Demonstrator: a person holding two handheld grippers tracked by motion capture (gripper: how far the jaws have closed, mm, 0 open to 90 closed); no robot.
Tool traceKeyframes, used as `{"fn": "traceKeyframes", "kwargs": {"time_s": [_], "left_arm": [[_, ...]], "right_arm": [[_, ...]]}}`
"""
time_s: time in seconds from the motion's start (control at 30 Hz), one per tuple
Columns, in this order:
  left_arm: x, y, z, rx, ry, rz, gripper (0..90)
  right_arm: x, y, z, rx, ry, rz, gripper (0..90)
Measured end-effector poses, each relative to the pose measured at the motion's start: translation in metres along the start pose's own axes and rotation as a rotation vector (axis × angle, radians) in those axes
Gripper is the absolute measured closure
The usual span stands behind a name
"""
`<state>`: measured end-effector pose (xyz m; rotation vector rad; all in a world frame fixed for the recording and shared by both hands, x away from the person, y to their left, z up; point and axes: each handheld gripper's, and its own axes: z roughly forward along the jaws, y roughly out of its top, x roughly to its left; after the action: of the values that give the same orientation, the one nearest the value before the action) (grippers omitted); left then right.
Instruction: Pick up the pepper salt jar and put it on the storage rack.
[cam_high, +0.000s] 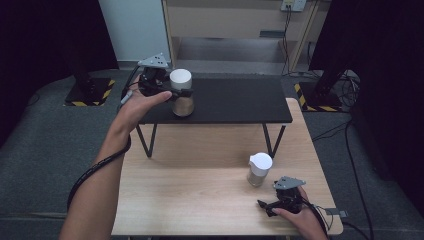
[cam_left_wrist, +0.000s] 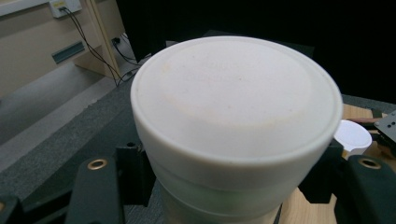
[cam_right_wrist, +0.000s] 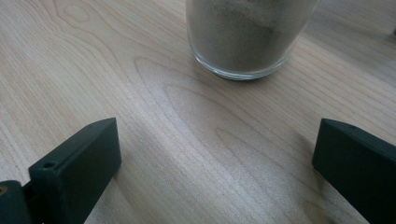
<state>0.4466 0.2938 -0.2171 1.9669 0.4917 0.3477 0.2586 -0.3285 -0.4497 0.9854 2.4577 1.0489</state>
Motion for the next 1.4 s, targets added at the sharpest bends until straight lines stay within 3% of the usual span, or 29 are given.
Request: {"fn": "traceKeyframes", "kwargs": {"time_s": [0.1, 0.43, 0.63, 0.7, 0.97, 1.23, 1.4], "left_arm": [[0.003, -0.003, -0.001, -0.007, -0.006, -0.016, 33.8], [0.0, -0.005, 0.001, -0.01, 0.013, 0.002, 32.3], [-0.01, 0.003, -0.001, 0.026, 0.052, 0.02, 14.3], [-0.013, 0.004, -0.003, 0.03, 0.065, 0.008, 5.6], [-0.027, -0.003, -0.025, 0.036, 0.128, 0.019, 0.5], [-0.057, -0.014, -0.05, 0.036, 0.221, 0.055, 1.8], [-0.077, -0.02, -0.06, 0.04, 0.239, 0.072, 1.7]], "right_arm": [[0.0, 0.0, 0.0, 0.0, 0.0, 0.0, 1.8], [0.0, 0.0, 0.0, 0.0, 0.0, 0.0, 1.9], [0.0, 0.0, 0.0, 0.0, 0.0, 0.0, 1.9], [0.0, 0.0, 0.0, 0.0, 0.0, 0.0, 1.9], [0.0, 0.0, 0.0, -0.001, 0.0, 0.0, 1.9], [0.0, 0.0, 0.0, -0.001, 0.0, 0.001, 1.9], [0.001, 0.0, 0.0, -0.001, -0.004, 0.001, 2.1]]}}
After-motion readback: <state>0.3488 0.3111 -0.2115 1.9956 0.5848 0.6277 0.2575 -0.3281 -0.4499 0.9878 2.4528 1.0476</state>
